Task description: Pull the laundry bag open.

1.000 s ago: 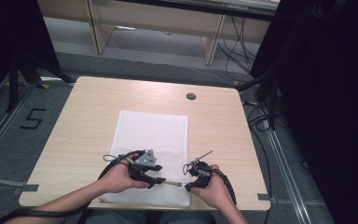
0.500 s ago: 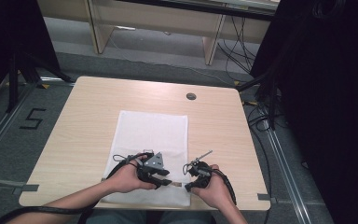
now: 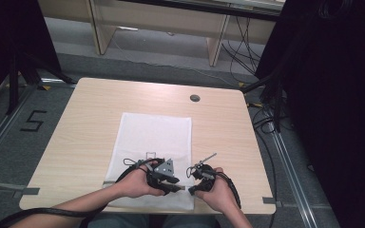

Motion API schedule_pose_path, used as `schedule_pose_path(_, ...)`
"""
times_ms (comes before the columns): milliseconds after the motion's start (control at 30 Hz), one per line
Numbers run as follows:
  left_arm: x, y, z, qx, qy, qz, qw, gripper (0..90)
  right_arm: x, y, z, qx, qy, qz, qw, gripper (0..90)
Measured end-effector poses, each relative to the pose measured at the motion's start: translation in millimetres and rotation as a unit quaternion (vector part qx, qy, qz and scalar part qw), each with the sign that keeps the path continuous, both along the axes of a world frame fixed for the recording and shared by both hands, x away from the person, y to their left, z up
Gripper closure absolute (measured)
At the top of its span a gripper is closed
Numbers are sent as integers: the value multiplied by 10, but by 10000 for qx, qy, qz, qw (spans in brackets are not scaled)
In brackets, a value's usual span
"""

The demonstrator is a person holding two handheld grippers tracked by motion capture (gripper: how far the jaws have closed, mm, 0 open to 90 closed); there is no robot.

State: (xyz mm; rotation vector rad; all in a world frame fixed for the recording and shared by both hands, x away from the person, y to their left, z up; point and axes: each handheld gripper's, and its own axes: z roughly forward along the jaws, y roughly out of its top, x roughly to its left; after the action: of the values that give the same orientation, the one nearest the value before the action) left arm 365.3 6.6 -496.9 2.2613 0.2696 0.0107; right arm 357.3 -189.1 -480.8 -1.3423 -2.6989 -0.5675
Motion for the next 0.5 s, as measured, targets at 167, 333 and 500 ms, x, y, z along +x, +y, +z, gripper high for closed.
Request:
schedule_pose_path(167, -21, -74, -44, 118, -130, -164, 9997, 699, 12, -7, -6, 5, -41, 118, 9999, 900)
schedule_pose_path(333, -9, -88, -65, 147, -79, -49, 9998, 752, 11, -7, -10, -4, -76, 140, 9999, 900)
schedule_pose_path(500, 4, -94, -74, 201, -85, 0, 9998, 805, 10, -1, -8, -14, -65, 122, 9999, 900)
